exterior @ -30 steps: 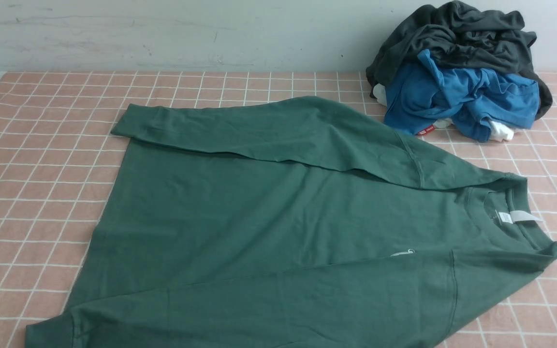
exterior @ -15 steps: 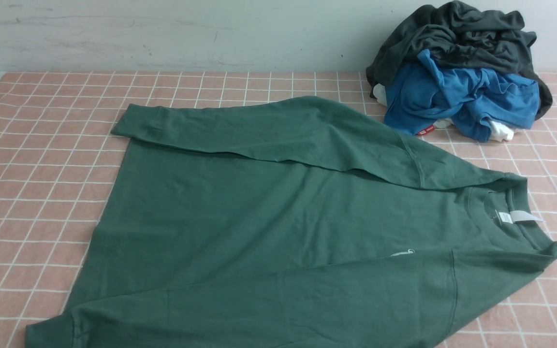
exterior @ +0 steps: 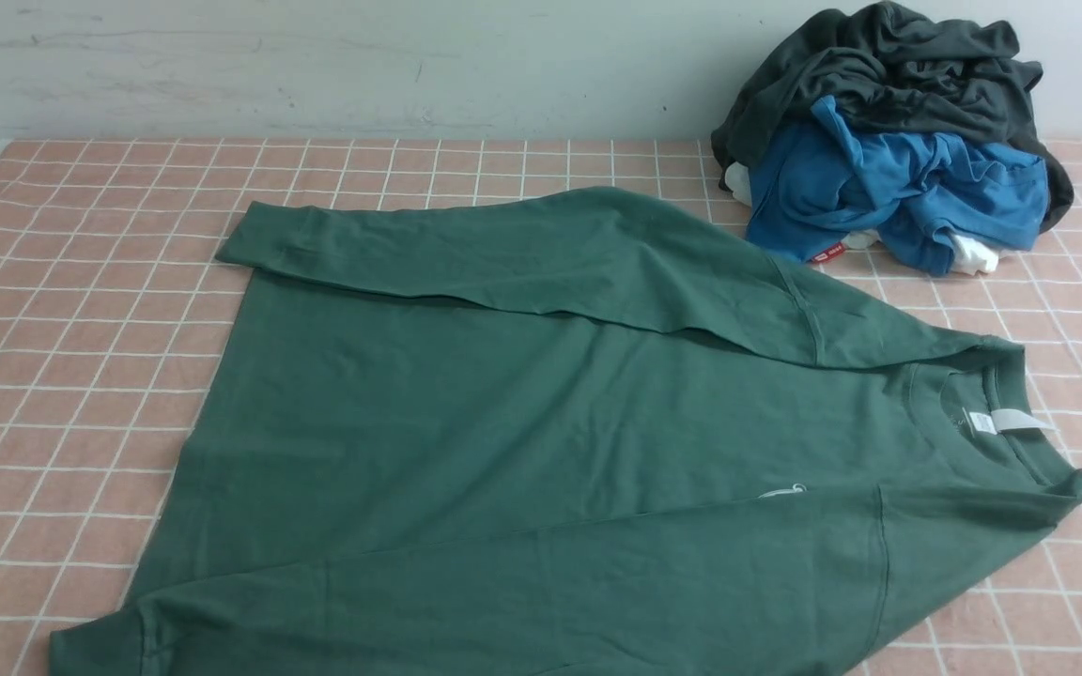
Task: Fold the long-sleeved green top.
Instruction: Use the left arm to clamp the cuff closest to it
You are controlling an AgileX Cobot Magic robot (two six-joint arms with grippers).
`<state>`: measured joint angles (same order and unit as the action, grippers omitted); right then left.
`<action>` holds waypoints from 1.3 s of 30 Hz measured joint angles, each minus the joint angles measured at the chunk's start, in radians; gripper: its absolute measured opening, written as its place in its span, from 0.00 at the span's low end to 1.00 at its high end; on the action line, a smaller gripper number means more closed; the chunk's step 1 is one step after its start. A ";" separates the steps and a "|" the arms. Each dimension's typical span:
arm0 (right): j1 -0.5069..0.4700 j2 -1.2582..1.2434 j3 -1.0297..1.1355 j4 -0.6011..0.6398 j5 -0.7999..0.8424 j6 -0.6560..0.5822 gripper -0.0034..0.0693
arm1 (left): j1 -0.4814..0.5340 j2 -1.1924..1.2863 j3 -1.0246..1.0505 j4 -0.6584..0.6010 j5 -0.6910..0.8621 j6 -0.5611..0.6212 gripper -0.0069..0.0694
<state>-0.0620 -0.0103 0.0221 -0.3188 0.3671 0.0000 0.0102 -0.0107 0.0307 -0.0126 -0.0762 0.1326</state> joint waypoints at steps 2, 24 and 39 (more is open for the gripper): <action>0.000 0.000 0.003 -0.102 -0.025 0.000 0.03 | 0.000 0.000 0.000 -0.003 -0.030 -0.005 0.09; 0.000 0.000 0.003 -0.422 -0.598 0.042 0.03 | 0.000 0.000 0.000 -0.018 -0.395 -0.292 0.09; 0.000 0.000 -0.108 -0.083 -1.108 0.551 0.03 | 0.000 0.161 -0.367 0.288 -0.117 -0.596 0.09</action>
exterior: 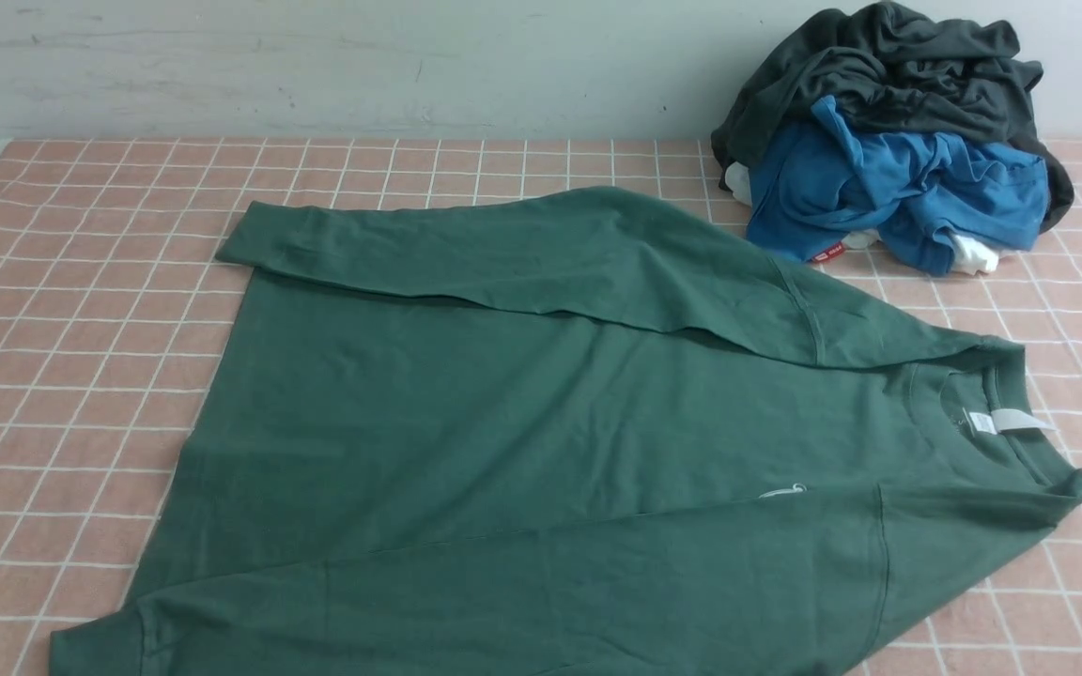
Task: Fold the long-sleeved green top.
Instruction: Use the left arm to clamp the cuff closest to it
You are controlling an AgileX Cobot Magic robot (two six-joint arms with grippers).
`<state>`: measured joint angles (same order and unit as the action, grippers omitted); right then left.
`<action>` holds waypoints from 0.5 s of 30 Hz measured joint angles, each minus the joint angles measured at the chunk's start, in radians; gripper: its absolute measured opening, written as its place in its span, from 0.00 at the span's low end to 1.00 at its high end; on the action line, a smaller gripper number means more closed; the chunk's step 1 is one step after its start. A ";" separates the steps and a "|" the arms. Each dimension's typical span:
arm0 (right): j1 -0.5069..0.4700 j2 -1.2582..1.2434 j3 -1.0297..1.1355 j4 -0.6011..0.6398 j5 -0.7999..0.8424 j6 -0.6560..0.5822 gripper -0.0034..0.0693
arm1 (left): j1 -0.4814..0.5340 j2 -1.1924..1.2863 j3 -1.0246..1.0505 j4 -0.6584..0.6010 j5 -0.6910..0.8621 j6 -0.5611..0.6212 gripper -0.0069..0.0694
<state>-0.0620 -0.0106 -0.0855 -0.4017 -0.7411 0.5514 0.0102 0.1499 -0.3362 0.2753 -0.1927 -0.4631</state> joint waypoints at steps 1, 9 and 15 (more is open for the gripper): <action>0.000 0.011 -0.059 0.037 0.088 0.007 0.03 | 0.000 0.057 -0.068 0.054 0.077 -0.029 0.09; 0.000 0.295 -0.370 0.067 0.637 0.017 0.03 | 0.000 0.471 -0.258 0.249 0.427 -0.133 0.09; 0.002 0.502 -0.392 0.064 0.663 0.034 0.03 | -0.004 0.702 -0.290 0.150 0.590 -0.171 0.09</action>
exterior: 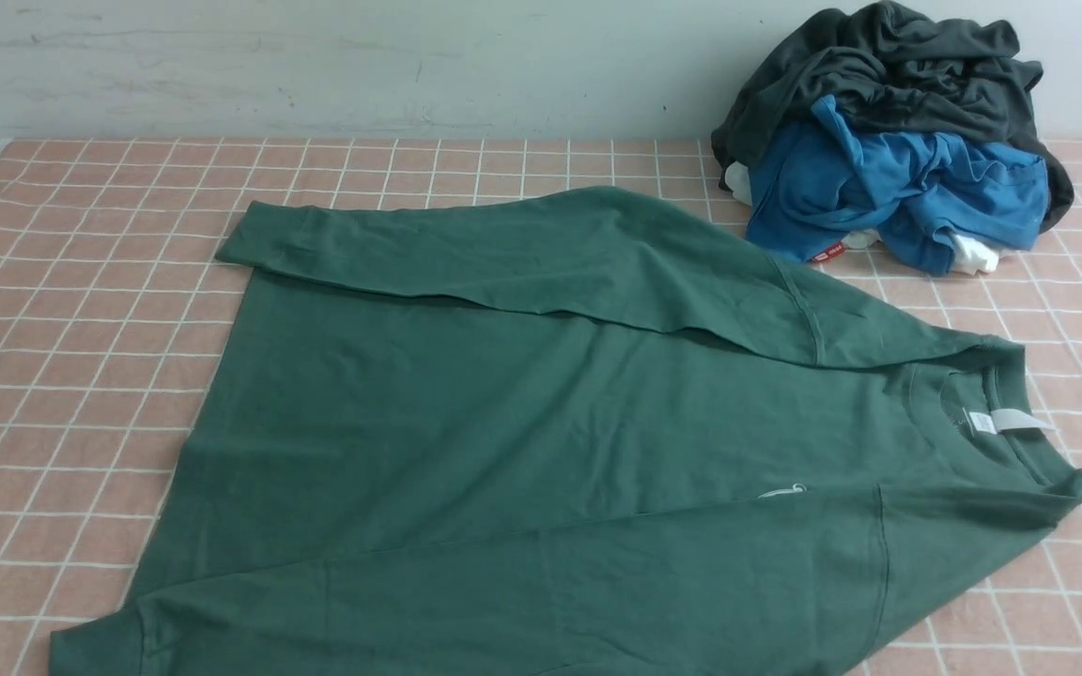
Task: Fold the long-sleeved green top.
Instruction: Use the left arm to clamp the cuff closest to it
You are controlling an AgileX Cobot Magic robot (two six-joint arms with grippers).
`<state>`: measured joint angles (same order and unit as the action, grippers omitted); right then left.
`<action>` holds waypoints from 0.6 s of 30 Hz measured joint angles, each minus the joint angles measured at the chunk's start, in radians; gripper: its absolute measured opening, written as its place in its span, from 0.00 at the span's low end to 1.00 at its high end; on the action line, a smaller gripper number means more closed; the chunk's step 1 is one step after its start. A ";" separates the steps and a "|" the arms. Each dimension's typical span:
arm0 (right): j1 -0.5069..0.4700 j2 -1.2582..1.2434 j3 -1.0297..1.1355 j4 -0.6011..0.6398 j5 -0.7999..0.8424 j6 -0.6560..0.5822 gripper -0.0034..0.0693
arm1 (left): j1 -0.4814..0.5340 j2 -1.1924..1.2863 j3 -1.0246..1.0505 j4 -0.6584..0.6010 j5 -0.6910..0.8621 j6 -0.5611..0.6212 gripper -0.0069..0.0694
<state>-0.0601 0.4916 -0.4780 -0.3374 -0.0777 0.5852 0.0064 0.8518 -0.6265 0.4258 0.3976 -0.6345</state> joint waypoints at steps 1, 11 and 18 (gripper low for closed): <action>0.004 0.029 -0.008 0.000 0.027 0.007 0.03 | -0.007 0.040 -0.013 -0.035 0.061 0.021 0.09; 0.315 0.415 -0.187 0.127 0.745 -0.371 0.03 | -0.038 0.434 -0.049 -0.450 0.400 0.575 0.09; 0.454 0.656 -0.257 0.352 0.773 -0.647 0.03 | -0.038 0.612 -0.123 -0.516 0.330 0.613 0.16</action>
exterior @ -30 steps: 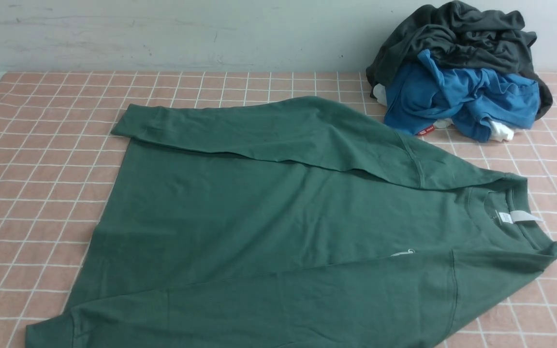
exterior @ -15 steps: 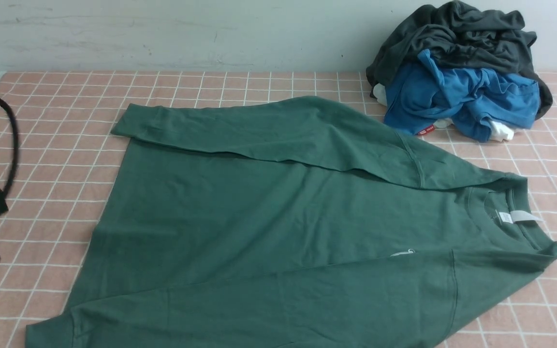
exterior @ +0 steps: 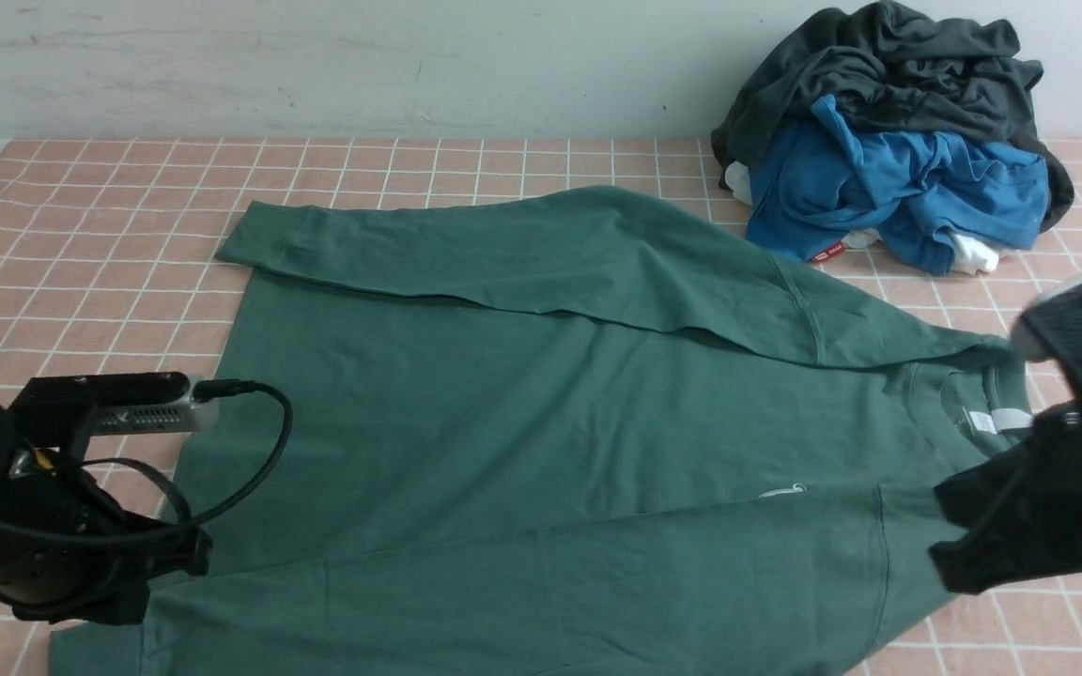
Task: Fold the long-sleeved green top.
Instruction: Use the left arm to clamp the cuff closest to it, then use the left arm to drag and place the cuff at the centered position on the left edge of the fabric
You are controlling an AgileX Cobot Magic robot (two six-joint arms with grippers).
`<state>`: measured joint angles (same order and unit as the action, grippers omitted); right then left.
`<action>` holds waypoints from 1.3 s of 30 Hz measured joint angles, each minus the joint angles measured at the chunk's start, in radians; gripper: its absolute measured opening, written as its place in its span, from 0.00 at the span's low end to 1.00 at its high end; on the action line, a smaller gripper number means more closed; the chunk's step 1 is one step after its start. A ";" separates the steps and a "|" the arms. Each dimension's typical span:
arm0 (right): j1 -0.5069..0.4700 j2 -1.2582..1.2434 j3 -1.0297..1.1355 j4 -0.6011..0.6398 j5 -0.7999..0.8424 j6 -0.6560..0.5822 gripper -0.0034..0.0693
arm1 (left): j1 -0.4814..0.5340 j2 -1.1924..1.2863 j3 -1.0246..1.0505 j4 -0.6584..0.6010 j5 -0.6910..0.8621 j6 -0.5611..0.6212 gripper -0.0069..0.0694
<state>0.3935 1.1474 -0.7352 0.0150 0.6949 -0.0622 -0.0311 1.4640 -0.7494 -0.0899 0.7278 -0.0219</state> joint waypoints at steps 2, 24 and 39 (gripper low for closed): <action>0.015 0.044 -0.020 0.066 0.008 -0.055 0.03 | 0.000 0.044 -0.025 0.014 -0.008 -0.010 0.23; 0.022 0.068 -0.029 0.149 0.010 -0.188 0.03 | -0.183 0.164 -0.093 0.396 0.040 -0.390 0.11; 0.022 0.068 -0.029 0.149 0.010 -0.191 0.03 | -0.185 0.174 -0.473 0.398 0.157 -0.274 0.11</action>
<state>0.4158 1.2154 -0.7642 0.1643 0.7047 -0.2535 -0.2163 1.6378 -1.2227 0.3079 0.8847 -0.2957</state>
